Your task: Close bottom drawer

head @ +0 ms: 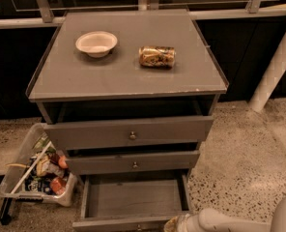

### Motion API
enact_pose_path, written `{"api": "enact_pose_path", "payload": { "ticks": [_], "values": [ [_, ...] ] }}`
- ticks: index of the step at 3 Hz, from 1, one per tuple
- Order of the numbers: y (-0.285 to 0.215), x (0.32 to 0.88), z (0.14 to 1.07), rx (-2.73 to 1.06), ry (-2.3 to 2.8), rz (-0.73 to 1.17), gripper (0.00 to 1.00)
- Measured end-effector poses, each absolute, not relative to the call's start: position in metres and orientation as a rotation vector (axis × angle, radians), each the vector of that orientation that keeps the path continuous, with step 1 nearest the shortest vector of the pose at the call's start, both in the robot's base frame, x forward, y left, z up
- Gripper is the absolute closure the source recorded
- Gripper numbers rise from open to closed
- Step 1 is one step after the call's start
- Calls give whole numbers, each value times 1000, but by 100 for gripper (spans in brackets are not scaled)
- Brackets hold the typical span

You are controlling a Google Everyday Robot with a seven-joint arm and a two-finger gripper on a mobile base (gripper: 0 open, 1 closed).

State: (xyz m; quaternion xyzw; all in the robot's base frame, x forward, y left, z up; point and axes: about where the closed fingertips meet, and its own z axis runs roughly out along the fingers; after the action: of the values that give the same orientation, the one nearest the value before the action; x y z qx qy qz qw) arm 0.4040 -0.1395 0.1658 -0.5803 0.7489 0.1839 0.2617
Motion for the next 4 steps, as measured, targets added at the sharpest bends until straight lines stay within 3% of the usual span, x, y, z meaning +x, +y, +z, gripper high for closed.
{"api": "enact_pose_path", "payload": {
  "ticks": [2,3,4],
  "values": [
    [-134,420,167,-1570,1980,498,14],
    [-128,430,170,-1580,1937,496,16],
    [-118,463,183,-1597,1852,486,39]
  ]
}}
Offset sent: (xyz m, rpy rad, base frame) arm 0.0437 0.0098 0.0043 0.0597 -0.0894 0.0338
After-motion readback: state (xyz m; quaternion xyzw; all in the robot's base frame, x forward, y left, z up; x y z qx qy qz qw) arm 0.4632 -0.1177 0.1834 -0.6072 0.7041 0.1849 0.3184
